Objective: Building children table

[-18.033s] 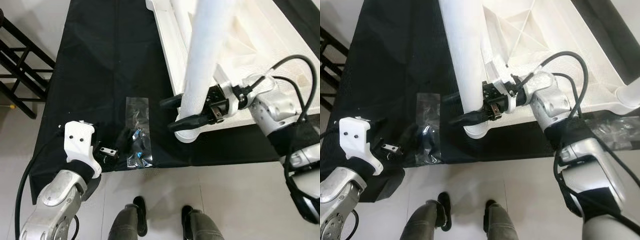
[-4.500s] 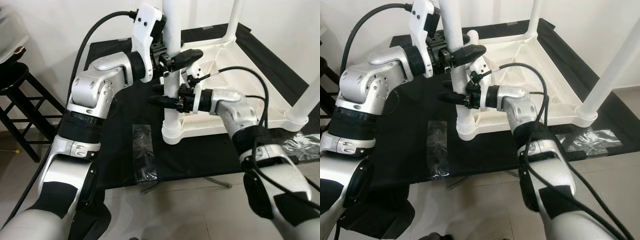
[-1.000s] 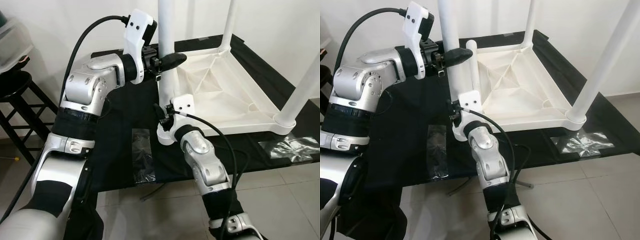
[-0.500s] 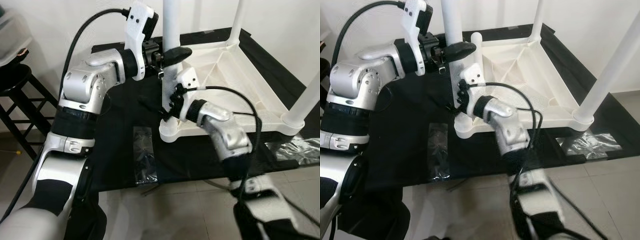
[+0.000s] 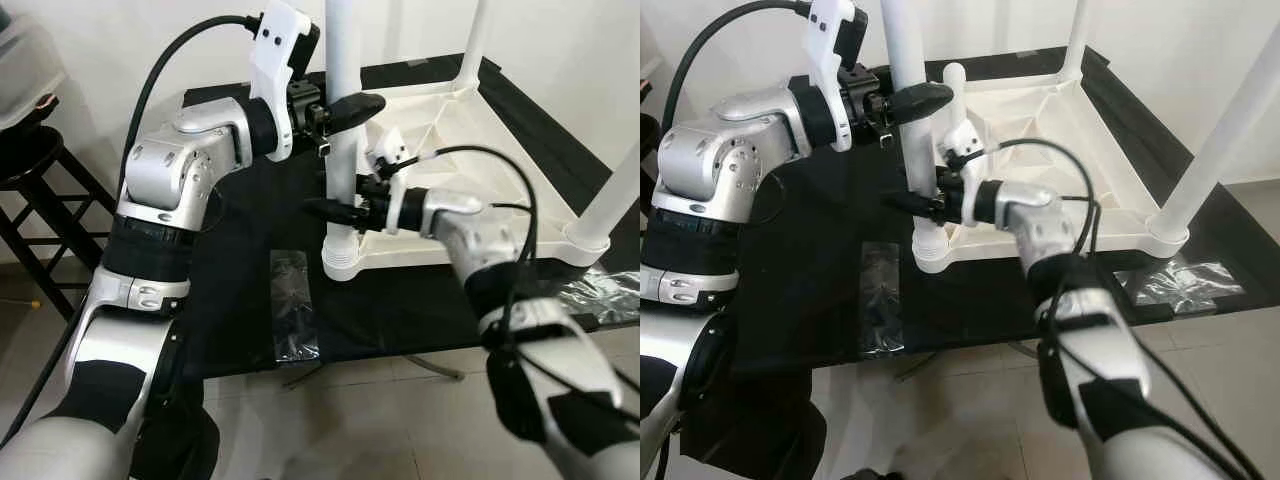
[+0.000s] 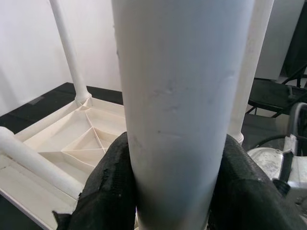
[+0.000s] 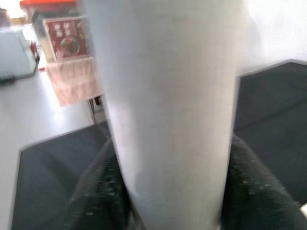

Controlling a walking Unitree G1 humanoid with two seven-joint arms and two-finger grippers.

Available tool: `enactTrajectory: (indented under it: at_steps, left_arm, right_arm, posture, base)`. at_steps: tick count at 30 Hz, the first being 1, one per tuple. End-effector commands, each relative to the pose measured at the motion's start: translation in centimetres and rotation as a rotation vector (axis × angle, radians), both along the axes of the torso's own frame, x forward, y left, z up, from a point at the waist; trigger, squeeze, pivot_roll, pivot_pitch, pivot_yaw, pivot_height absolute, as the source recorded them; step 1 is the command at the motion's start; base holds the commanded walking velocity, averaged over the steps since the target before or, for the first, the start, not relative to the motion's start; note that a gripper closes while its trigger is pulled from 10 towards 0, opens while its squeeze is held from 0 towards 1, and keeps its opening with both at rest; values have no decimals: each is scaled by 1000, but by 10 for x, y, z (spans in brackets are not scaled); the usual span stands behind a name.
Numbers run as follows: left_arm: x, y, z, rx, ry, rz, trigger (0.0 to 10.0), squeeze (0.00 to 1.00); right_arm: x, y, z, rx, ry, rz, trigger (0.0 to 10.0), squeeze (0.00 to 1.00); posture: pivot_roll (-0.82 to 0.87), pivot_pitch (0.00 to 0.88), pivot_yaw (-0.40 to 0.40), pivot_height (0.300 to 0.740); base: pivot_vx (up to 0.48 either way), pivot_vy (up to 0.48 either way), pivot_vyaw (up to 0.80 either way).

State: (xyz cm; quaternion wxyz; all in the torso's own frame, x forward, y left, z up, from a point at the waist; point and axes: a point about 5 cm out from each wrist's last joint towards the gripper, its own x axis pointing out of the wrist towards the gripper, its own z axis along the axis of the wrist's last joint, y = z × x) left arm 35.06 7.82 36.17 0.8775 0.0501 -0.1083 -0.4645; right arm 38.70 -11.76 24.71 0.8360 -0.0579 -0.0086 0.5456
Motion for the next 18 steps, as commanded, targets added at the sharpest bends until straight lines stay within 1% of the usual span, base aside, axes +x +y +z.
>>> enactTrajectory:
  at_steps: [1, 6, 7, 9, 10, 11, 13, 15, 16, 17, 18]
  left_arm:
    - [3, 3, -13, 46, 50, 13, 0, 0]
    - [2, 1, -13, 60, 34, 2, 0, 0]
    - [2, 0, -12, 49, 24, 14, 5647, 0]
    - [2, 0, -12, 49, 24, 14, 5647, 0]
    - [2, 0, -12, 52, 21, 13, 10000, 1000]
    - [4, 1, -10, 37, 25, 38, 10000, 1000]
    - [6, 2, -9, 26, 30, 56, 10000, 1000]
    - [6, 2, -9, 26, 30, 56, 10000, 1000]
    - [5, 9, -5, -3, 35, 59, 10000, 0]
    - [2, 20, 1, -40, 40, 59, 10000, 0]
    - [2, 20, 1, -40, 40, 59, 10000, 0]
  right_arm:
    - [-1, 3, -6, 10, 31, 49, 0, 0]
    - [0, 0, -8, 6, 35, 51, 0, 0]
    - [0, -1, -8, 12, 33, 41, 0, 0]
    - [0, -1, -8, 12, 33, 41, 0, 0]
    - [0, -2, -10, 20, 35, 34, 0, 0]
    - [0, -2, -15, 21, 38, 6, 0, 0]
    - [1, -3, -18, 20, 41, -10, 0, 0]
    - [1, -3, -18, 20, 41, -10, 0, 0]
    - [1, -3, -24, 19, 49, -44, 0, 0]
    - [1, -3, -31, 32, 64, -86, 0, 0]
    - [1, -3, -31, 32, 64, -86, 0, 0]
  posture:
    - [15, 101, 41, 740]
    - [12, 99, 43, 740]
    - [5, 96, 45, 740]
    - [5, 96, 45, 740]
    - [2, 95, 46, 740]
    - [-3, 94, 46, 740]
    - [-3, 94, 46, 740]
    - [-3, 94, 46, 740]
    - [-8, 93, 45, 740]
    - [-13, 95, 43, 740]
    - [-13, 95, 43, 740]
  base:
    - [0, 0, 0]
    - [0, 0, 0]
    - [0, 0, 0]
    - [0, 0, 0]
    - [0, 0, 0]
    - [0, 0, 0]
    - [0, 0, 0]
    - [0, 0, 0]
    - [0, 0, 0]
    - [0, 0, 0]
    - [0, 0, 0]
